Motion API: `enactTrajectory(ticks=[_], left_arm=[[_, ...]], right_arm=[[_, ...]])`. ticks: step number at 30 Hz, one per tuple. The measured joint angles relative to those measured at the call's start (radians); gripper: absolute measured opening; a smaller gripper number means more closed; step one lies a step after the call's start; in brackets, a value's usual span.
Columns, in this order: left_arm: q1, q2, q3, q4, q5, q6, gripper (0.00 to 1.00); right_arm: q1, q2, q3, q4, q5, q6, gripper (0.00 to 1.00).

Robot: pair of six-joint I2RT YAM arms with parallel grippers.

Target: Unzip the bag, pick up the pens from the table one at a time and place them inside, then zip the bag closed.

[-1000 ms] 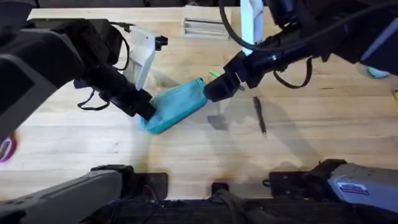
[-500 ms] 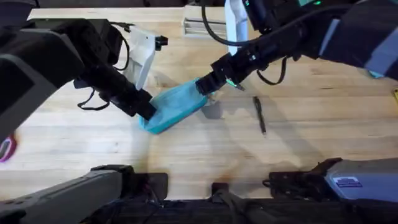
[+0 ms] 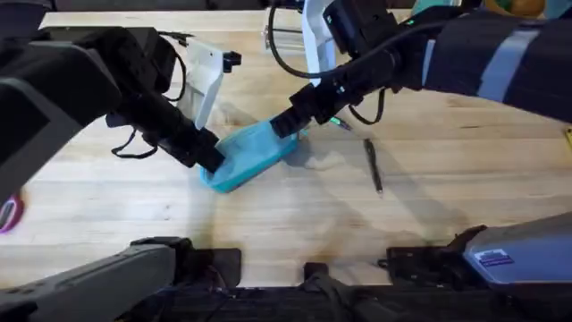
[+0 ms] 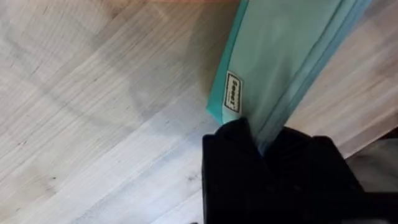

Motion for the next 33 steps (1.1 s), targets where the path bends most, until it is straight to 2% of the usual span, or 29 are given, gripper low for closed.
enactTrajectory(ticks=[4,18,29,33], left_arm=[[0.0,0.0,0.0,0.0,0.0,0.0,0.043],[0.0,0.0,0.0,0.002,0.0,0.0,0.043],[0.0,0.0,0.0,0.002,0.0,0.0,0.043],[0.0,0.0,0.0,0.002,0.0,0.0,0.043]], right_arm=[[0.0,0.0,0.0,0.0,0.0,0.0,0.771],[0.014,0.02,0.0,0.003,0.001,0.0,0.746],[0.015,0.039,0.0,0.008,0.019,0.0,0.443],[0.015,0.039,0.0,0.008,0.019,0.0,0.402]])
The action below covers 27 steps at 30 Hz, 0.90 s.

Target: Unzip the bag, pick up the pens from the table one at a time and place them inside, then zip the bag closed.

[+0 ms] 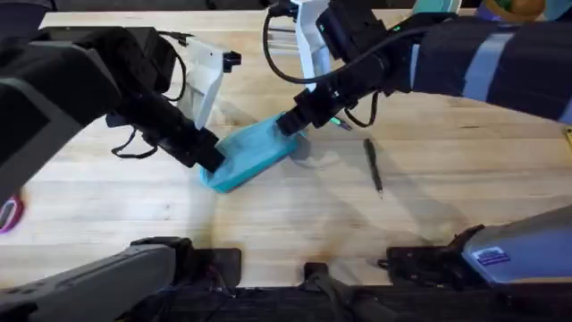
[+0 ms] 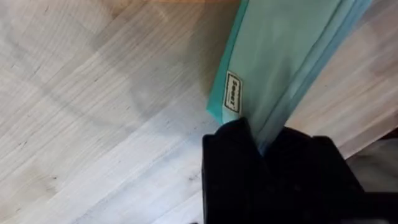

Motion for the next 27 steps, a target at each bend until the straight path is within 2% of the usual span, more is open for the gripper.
enactTrajectory(ticks=[3,4,7,8,20,27], left_arm=[[0.0,0.0,0.0,0.0,0.0,0.0,0.043],[0.0,0.0,0.0,0.0,0.0,0.0,0.043],[0.0,0.0,0.0,0.0,0.0,0.0,0.043],[0.0,0.0,0.0,0.001,0.0,0.0,0.043],[0.0,0.0,0.0,0.001,0.0,0.0,0.043],[0.0,0.0,0.0,0.001,-0.001,0.0,0.043]], right_arm=[[0.0,0.0,0.0,0.0,0.0,0.0,0.361],[0.0,0.0,0.0,0.0,0.0,0.0,0.319],[0.0,0.0,0.0,0.0,-0.003,0.003,0.079],[0.0,0.0,0.0,-0.001,-0.003,0.003,0.048],[0.0,-0.003,0.0,-0.008,-0.003,0.004,0.03],[0.0,-0.077,0.0,-0.015,-0.004,0.004,0.03]])
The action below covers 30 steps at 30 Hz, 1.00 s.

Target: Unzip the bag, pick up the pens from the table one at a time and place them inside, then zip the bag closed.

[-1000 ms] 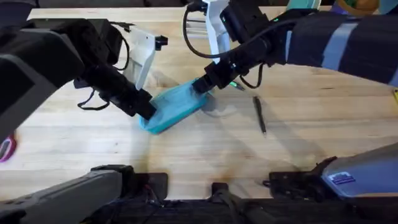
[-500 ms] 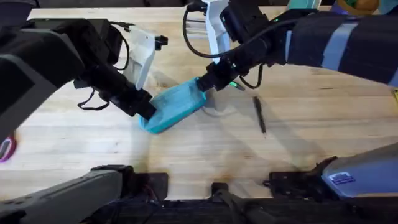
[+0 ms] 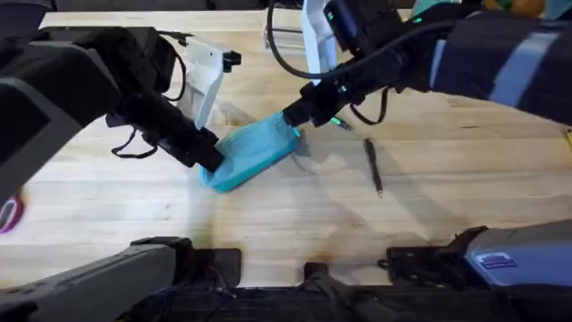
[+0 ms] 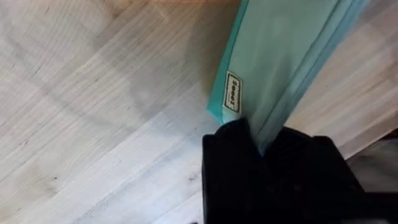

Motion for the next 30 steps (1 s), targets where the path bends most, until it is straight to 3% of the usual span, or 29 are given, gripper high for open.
enactTrajectory(ticks=[14,30], left_arm=[[0.0,0.0,0.0,0.0,0.0,0.0,0.043],[0.0,0.0,-0.001,0.0,-0.006,0.0,0.042]], right_arm=[[0.018,-0.068,0.0,0.007,0.005,0.019,0.03],[0.201,-0.067,0.0,0.073,0.032,0.022,0.029]])
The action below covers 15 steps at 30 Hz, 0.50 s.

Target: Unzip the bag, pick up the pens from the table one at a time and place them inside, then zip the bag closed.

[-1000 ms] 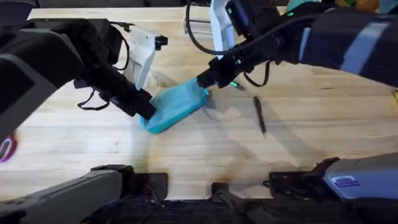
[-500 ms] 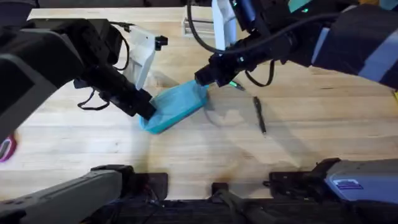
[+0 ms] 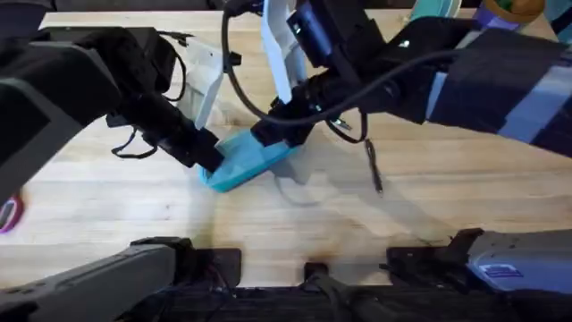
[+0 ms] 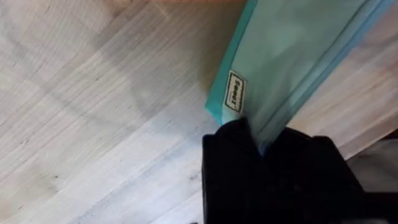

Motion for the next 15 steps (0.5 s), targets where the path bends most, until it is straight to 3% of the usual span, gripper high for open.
enactTrajectory(ticks=[15], left_arm=[[0.0,0.0,0.0,0.0,0.001,0.0,0.043]], right_arm=[[0.125,0.073,0.0,0.145,0.014,0.043,0.029]])
